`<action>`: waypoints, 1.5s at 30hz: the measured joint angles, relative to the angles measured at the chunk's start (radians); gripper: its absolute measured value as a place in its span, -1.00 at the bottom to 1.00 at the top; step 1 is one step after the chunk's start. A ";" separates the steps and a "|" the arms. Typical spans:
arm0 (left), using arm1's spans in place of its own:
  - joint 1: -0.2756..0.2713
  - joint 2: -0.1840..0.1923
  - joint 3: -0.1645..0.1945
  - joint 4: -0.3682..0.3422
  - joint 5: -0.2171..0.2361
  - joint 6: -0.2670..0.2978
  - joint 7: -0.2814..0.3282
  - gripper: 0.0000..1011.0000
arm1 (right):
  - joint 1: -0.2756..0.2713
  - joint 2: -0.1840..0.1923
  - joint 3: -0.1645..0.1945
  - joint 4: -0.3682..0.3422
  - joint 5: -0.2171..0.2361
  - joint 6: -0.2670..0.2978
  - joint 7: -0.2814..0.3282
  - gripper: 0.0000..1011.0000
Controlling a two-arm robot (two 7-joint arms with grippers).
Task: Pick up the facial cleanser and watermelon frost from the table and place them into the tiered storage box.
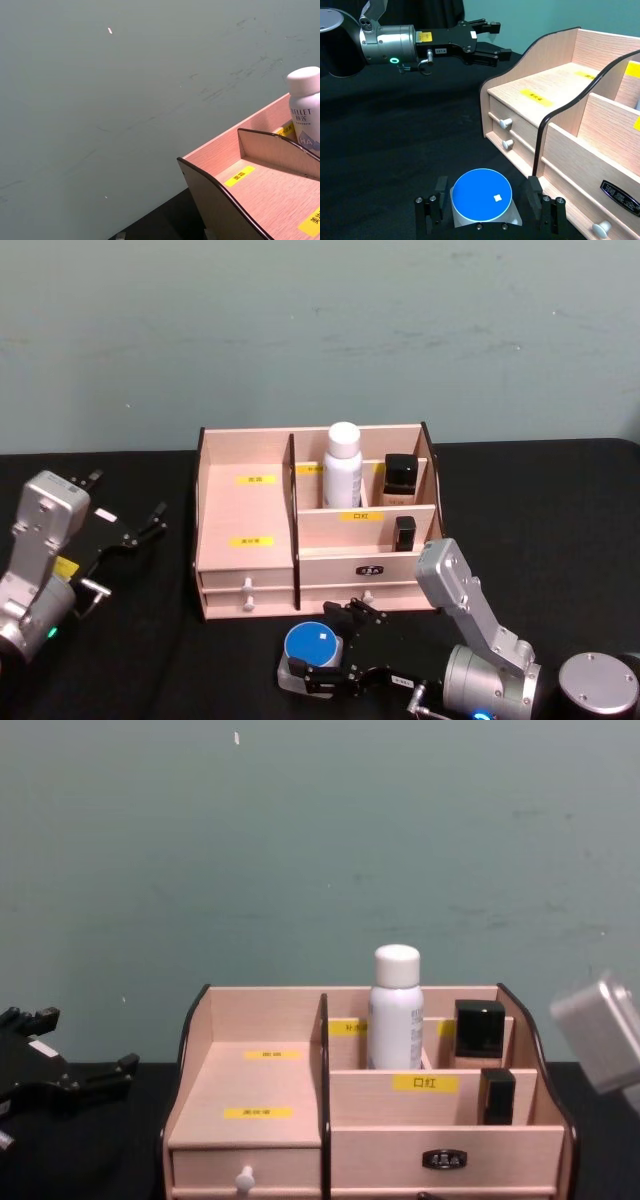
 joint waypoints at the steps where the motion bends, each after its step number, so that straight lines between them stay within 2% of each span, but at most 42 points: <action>1: 0.000 0.000 0.000 0.000 0.000 0.000 0.000 1.00 | 0.003 -0.002 -0.002 0.004 0.000 0.000 0.001 0.98; 18: 0.000 0.000 0.000 0.000 0.000 0.000 0.000 1.00 | 0.050 -0.032 -0.035 0.065 -0.010 0.003 0.022 0.98; 33: 0.000 0.000 0.000 0.000 0.000 0.000 0.000 1.00 | 0.057 -0.035 -0.044 0.068 -0.020 0.017 0.020 0.99; 38: 0.000 0.000 0.000 0.000 0.000 0.000 0.000 1.00 | 0.057 -0.035 -0.043 0.067 -0.020 0.016 0.019 0.79; 43: 0.000 0.000 0.000 0.000 0.000 0.000 0.000 1.00 | 0.056 -0.034 -0.043 0.067 -0.020 0.015 0.019 0.48; 45: 0.000 0.000 0.000 0.000 0.000 0.000 0.000 1.00 | 0.056 -0.034 -0.043 0.067 -0.020 0.015 0.019 0.45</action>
